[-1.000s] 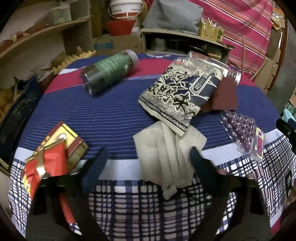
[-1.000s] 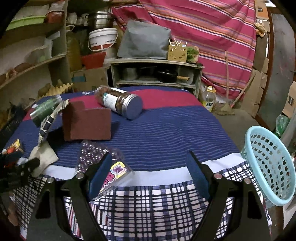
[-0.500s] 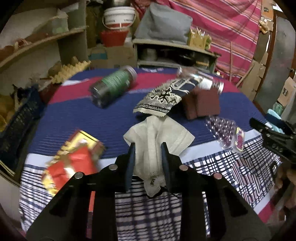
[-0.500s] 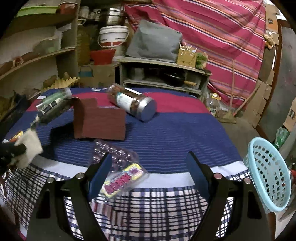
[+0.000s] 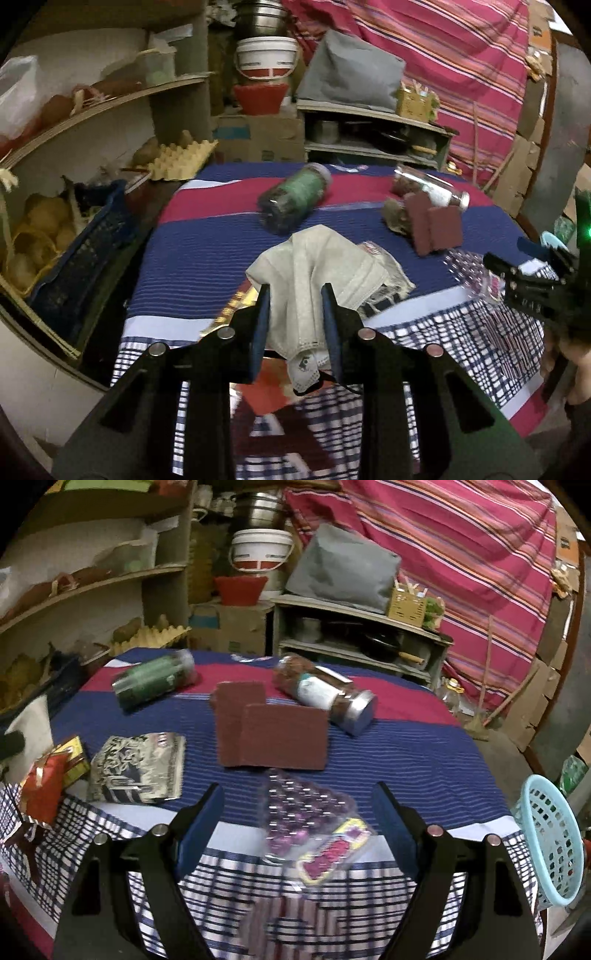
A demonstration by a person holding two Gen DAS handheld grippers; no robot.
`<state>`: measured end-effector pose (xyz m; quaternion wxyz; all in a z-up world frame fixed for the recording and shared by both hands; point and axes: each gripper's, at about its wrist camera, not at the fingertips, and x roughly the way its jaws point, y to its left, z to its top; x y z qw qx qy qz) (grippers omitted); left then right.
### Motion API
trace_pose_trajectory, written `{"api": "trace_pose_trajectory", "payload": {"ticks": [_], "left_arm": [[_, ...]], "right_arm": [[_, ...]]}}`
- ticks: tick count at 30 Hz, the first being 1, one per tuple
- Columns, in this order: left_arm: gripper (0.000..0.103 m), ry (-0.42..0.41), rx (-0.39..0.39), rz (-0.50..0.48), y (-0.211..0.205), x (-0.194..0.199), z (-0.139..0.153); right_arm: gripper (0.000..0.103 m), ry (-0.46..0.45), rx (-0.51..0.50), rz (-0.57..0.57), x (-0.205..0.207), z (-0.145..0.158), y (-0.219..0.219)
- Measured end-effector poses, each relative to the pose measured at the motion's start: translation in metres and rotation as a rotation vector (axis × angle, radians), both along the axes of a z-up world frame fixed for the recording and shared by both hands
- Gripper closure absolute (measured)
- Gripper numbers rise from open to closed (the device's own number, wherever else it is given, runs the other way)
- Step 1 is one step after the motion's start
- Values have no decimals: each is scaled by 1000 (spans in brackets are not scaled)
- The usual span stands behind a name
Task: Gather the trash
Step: 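Grasp the black-and-white printed snack bag with the right tool while the left tool holds the white cloth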
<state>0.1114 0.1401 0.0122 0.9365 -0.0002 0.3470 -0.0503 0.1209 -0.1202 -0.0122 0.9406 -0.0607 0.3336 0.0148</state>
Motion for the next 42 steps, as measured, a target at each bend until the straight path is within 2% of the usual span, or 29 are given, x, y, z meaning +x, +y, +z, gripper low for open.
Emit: {"api": "trace_pose_trajectory", "payload": {"ticks": [8,16,22,25,27,29,33,35,36,37,42], "left_arm": [[77,-21,-32,86,36,25,5],[77,-10,-39,117,49,35,-4],[77,3,-31,133,52,41,-9],[77,8,-21,138,53,42,-11],[77,7,-11,141,52,42,-12],[77,10,-10,151,53,42,-13],[77,15,-23,170,55,39,-13],[77,15,-14,174,53,38,-12],[77,14,-9,174,52,37,-11],[77,13,-4,176,50,35,-10],[77,7,9,177,41,31,-3]], "right_arm": [[23,74,43,64,14,-18,44],[23,154,59,119,43,-38,88],[23,243,58,110,62,-58,92],[24,241,82,116,62,-61,90],[29,242,91,134,62,-60,91],[47,238,85,171,60,-59,96],[70,235,65,214,57,-57,104],[87,229,56,212,57,-56,104],[89,228,63,216,58,-55,102],[96,227,75,223,56,-54,100],[100,196,90,222,45,-46,78]]}}
